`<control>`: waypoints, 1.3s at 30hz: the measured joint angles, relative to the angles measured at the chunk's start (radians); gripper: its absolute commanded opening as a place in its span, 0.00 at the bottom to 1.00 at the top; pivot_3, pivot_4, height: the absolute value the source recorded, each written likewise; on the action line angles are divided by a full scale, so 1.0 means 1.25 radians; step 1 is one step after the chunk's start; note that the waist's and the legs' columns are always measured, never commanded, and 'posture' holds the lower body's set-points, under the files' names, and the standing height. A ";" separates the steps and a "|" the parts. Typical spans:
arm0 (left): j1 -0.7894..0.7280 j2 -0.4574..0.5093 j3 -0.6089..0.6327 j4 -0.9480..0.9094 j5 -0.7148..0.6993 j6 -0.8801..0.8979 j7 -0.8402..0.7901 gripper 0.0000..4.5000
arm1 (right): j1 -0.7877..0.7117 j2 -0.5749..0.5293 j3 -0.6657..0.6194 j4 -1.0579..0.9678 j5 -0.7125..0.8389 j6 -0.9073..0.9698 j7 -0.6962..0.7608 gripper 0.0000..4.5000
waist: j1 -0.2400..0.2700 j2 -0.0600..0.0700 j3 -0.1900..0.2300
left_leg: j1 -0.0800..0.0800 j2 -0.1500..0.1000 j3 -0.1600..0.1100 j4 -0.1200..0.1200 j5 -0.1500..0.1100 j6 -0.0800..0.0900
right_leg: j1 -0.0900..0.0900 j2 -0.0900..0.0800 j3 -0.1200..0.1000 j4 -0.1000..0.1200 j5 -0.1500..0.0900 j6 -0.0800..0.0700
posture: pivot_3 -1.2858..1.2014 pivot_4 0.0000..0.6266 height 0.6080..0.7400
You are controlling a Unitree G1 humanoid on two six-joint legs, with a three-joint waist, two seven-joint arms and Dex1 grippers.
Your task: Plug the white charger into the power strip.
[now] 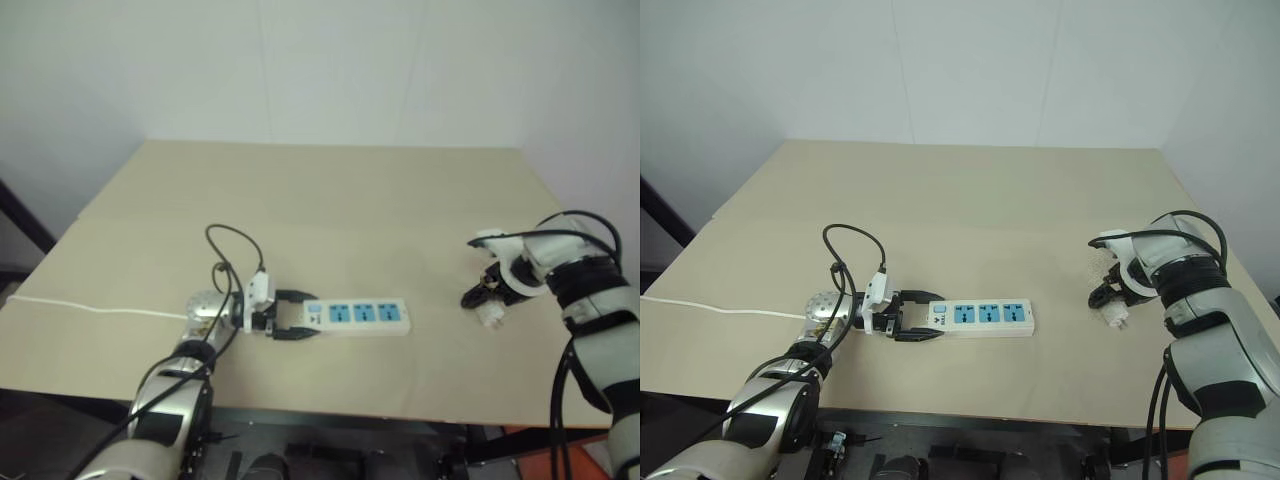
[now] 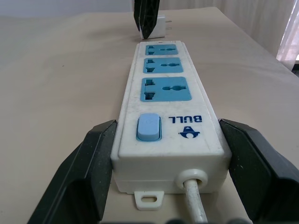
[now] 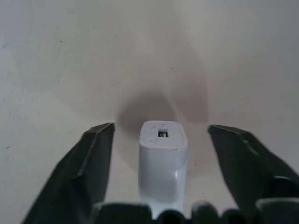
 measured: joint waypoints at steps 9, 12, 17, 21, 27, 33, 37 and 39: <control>0.000 0.000 -0.001 0.000 0.000 0.002 0.001 0.71 | 0.005 -0.005 0.017 -0.013 -0.011 0.000 0.030 0.25 | 0.000 0.001 0.000 | 0.000 0.000 0.000 0.000 0.000 0.000 | 0.000 0.000 0.000 0.000 0.000 0.000 | 0.52 0.24 1.00; 0.000 0.001 -0.001 -0.001 0.000 0.006 0.000 0.71 | 0.016 -0.014 0.022 -0.047 -0.011 0.006 0.042 0.25 | 0.000 0.001 -0.001 | 0.000 0.000 0.000 0.000 0.000 0.000 | 0.000 0.000 0.000 0.000 0.000 0.000 | 0.52 0.24 1.00; 0.000 0.004 -0.002 -0.001 0.000 0.011 -0.002 0.71 | 0.029 -0.018 -0.026 -0.158 0.011 0.031 0.037 0.25 | -0.003 0.002 -0.001 | 0.000 0.000 0.000 0.000 0.000 0.000 | 0.000 0.000 0.000 0.000 0.000 0.000 | 0.52 0.24 1.00; -0.002 0.004 -0.005 -0.003 0.000 0.019 -0.003 0.71 | 0.058 -0.013 -0.158 -0.335 0.080 0.034 0.030 0.25 | -0.001 0.001 -0.001 | 0.000 0.000 -0.001 0.000 0.000 0.000 | 0.000 0.000 0.000 0.000 0.000 0.001 | 0.52 0.24 1.00; -0.002 0.010 -0.019 -0.012 0.000 0.022 -0.007 0.71 | 0.230 0.143 -0.412 -0.480 0.230 -0.057 0.000 0.25 | -0.003 0.001 -0.001 | 0.001 0.000 -0.001 0.000 0.000 0.000 | 0.002 0.000 0.000 0.000 0.000 0.000 | 0.52 0.24 1.00; -0.002 0.016 -0.041 -0.019 -0.008 0.027 -0.008 0.71 | 0.422 0.395 -0.506 -0.546 0.319 -0.388 -0.009 0.25 | -0.005 0.000 -0.002 | 0.003 0.000 -0.001 0.000 0.000 0.000 | 0.004 0.000 0.000 0.000 0.000 0.001 | 0.52 0.24 1.00; -0.002 0.019 -0.055 -0.028 -0.012 0.034 -0.008 0.71 | 0.479 0.488 -0.483 -0.514 0.315 -0.604 0.017 0.25 | -0.006 0.000 -0.002 | 0.004 0.000 -0.001 0.000 0.000 0.000 | 0.004 0.000 0.000 0.001 0.000 0.000 | 0.52 0.24 1.00; -0.001 0.019 -0.061 -0.029 -0.016 0.038 -0.008 0.71 | 0.479 0.511 -0.472 -0.489 0.315 -0.695 0.048 0.25 | -0.005 0.000 -0.002 | 0.005 0.000 -0.001 0.000 0.000 0.000 | 0.004 0.000 0.000 0.001 0.000 0.000 | 0.52 0.24 1.00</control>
